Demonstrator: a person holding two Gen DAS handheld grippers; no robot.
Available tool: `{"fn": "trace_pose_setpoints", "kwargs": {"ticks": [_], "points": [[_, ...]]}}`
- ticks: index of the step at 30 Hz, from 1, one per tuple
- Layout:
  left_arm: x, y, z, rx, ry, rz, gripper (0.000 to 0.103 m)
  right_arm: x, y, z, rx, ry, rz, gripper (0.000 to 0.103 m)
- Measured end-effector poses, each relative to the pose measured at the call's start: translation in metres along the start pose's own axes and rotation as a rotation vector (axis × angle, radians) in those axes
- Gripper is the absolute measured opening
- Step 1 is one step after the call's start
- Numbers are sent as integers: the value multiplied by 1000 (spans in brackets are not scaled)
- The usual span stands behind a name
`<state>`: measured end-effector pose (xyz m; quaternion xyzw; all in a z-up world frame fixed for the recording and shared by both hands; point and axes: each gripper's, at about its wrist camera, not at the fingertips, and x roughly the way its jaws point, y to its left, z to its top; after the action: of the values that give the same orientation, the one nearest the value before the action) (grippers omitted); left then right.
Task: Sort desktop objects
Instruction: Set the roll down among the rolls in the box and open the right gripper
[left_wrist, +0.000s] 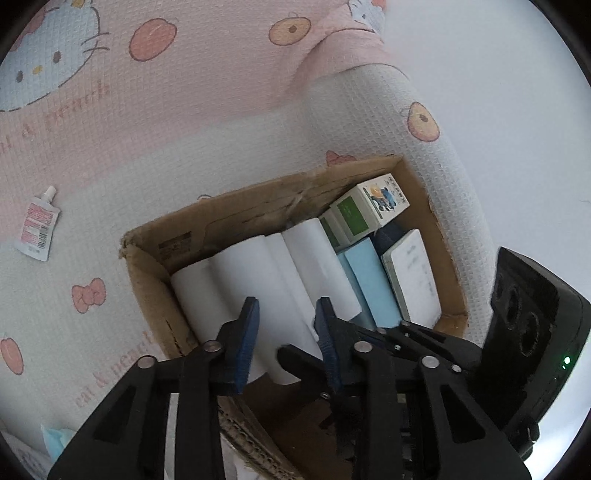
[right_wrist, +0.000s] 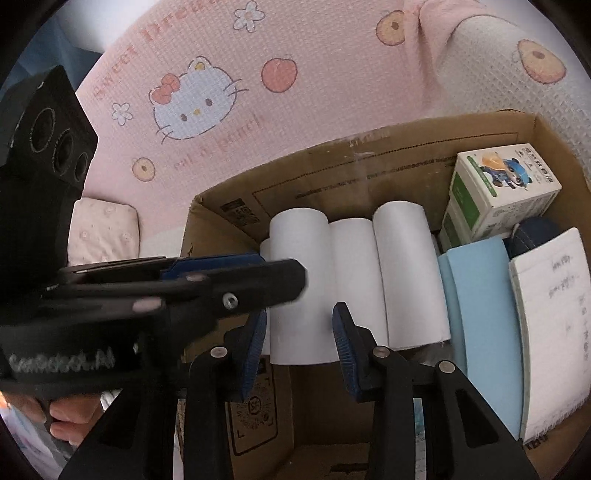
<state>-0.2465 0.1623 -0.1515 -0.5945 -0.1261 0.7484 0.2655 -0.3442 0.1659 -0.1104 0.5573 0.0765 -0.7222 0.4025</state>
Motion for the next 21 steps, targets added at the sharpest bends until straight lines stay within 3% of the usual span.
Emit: {"fn": "trace_pose_setpoints", "kwargs": {"ticks": [10,15,21], "points": [[8,-8,0,20,25,76,27,-8,0,-12,-38,35,-45,35],[8,-4,1,17,20,118,17,-1,-5,-13,-27,44,-21,34],[6,0,-1,14,11,87,17,-2,-8,-12,-16,44,-19,34]]}}
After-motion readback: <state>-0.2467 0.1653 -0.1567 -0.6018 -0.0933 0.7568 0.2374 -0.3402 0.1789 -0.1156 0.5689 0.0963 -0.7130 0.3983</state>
